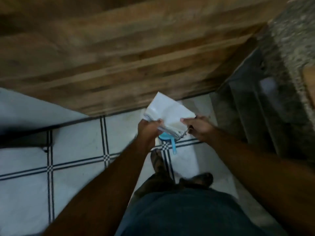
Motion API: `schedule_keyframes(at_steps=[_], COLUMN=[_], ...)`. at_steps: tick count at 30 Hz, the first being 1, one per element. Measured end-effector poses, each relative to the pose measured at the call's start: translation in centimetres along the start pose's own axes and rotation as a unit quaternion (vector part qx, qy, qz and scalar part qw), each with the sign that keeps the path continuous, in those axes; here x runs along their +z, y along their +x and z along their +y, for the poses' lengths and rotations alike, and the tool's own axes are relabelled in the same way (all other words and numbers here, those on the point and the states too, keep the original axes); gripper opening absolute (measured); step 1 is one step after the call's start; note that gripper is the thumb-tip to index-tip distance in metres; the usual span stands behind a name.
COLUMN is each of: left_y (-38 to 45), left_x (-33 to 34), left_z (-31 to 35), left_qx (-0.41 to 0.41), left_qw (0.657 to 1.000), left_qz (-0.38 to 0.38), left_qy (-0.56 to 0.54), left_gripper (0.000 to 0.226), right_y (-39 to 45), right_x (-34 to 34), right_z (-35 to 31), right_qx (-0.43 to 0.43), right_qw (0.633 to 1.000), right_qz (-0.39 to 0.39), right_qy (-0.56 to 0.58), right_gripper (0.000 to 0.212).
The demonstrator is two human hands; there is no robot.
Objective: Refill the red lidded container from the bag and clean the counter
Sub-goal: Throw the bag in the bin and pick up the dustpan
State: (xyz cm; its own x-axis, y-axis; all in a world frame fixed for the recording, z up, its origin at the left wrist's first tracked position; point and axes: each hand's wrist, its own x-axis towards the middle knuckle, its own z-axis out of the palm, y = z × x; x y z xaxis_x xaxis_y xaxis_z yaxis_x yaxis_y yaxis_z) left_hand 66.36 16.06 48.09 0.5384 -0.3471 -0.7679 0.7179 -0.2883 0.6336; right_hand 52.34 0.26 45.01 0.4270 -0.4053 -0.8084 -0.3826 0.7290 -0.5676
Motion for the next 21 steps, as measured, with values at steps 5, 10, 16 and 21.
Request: schedule_keyframes(at_steps=[5,10,16,21], left_y=[8.4,16.8,23.6,27.6], left_x=[-5.9,-9.1,-10.2,-11.1], left_z=[-2.0,-6.8,-12.4,-16.1], left_qx=[-0.008,-0.018,-0.061,-0.078], left_qw=[0.99,0.967,0.93,0.922], left_qz=[0.069,0.095,0.073,0.115], left_qy=[0.125,0.234,0.355,0.362], left_gripper=[0.05,0.057,0.053,0.056], right_y=[7.0,15.5,22.4,28.7], right_x=[2.8,2.1,2.1,1.8], right_z=[5.3,14.9,23.8,28.4], right_qx=[0.095,0.166,0.22,0.227], right_qw=[0.994,0.974,0.956,0.943], right_qz=[0.046,0.129,0.147,0.13], right_qy=[-0.026,-0.085,-0.127,-0.207], right_gripper=[0.032,0.033,0.057,0.084])
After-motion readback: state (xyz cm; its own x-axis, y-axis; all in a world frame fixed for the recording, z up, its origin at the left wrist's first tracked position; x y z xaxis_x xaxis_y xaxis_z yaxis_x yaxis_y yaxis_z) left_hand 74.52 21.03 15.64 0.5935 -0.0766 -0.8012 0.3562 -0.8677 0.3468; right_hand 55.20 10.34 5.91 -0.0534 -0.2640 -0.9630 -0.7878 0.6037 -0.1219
